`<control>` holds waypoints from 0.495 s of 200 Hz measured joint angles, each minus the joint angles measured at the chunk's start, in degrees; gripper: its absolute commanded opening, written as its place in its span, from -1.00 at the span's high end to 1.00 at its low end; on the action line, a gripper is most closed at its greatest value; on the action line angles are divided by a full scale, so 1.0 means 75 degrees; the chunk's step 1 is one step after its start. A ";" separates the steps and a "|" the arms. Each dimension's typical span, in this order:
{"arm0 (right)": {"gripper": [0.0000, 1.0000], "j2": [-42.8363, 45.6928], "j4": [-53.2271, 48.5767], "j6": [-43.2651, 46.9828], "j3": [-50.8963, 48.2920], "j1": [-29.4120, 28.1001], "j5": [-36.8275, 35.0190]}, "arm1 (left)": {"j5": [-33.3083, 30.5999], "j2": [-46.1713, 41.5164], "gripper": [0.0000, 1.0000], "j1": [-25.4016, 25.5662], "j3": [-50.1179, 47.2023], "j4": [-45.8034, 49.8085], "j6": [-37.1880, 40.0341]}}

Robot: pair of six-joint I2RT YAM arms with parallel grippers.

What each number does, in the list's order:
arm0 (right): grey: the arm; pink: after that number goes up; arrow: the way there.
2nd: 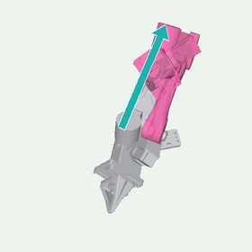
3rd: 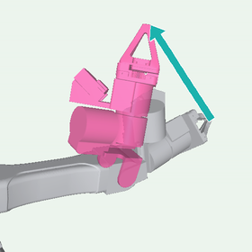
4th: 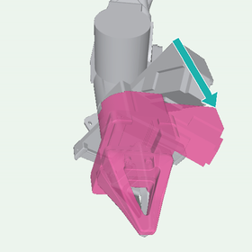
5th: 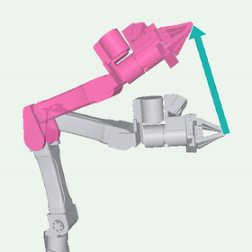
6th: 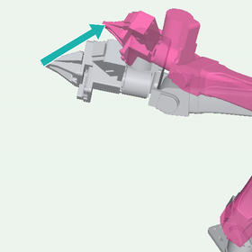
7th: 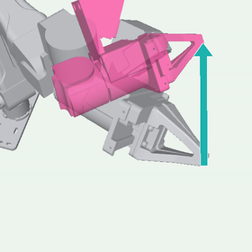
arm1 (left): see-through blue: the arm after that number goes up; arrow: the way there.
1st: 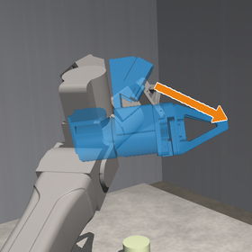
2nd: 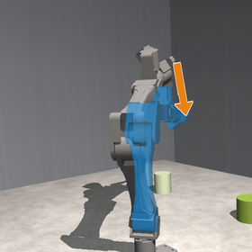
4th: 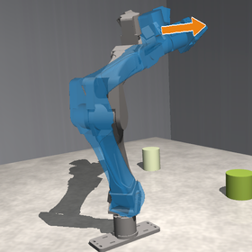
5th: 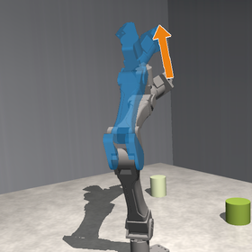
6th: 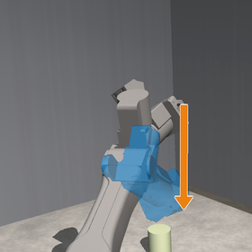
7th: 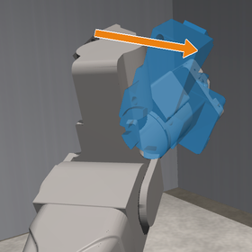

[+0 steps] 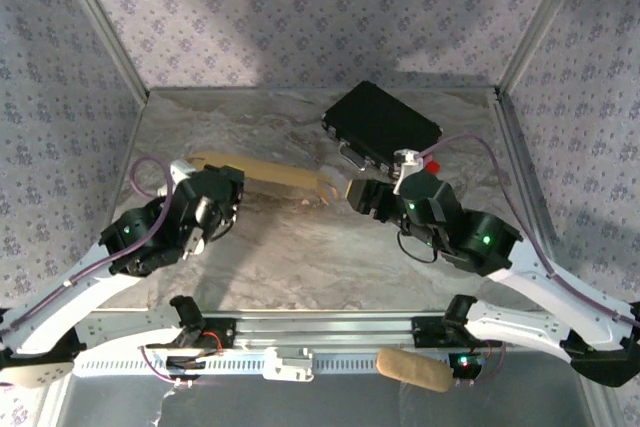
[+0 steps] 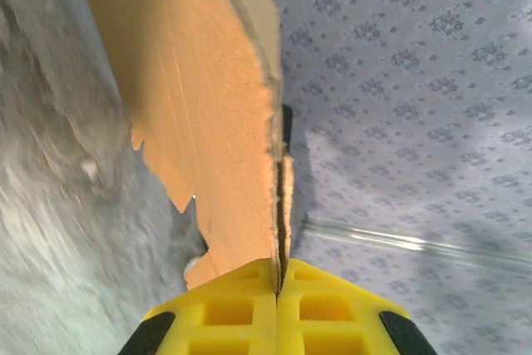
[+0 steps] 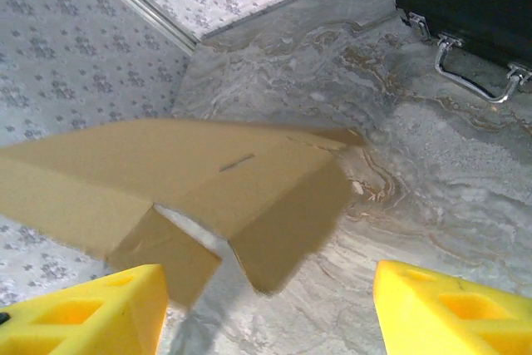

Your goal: Fold the paper box

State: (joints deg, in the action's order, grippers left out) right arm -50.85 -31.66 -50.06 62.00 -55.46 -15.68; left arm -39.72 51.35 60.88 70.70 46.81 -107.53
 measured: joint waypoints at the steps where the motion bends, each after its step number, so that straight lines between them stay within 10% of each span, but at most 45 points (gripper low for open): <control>1: -0.35 0.0015 -0.0006 -0.0012 0.0000 0.0000 0.0000 | -0.0023 0.0012 1.00 0.0041 0.0009 0.0015 -0.0047; 61: -0.32 0.0941 -0.0632 -0.0434 0.0306 0.0175 -0.0560 | -0.0664 0.1588 1.00 0.1067 0.1676 0.0603 -0.1405; 99: -0.31 0.1113 -0.0930 -0.0504 0.0315 0.0367 -0.0714 | 0.0364 0.2078 1.00 -0.1559 0.1912 0.0662 -0.1591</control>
State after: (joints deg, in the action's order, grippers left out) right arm -42.50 -38.63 -53.84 64.36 -52.71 -21.04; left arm -36.99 66.94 49.19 85.03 51.77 -119.46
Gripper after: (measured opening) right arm 0.657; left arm 0.044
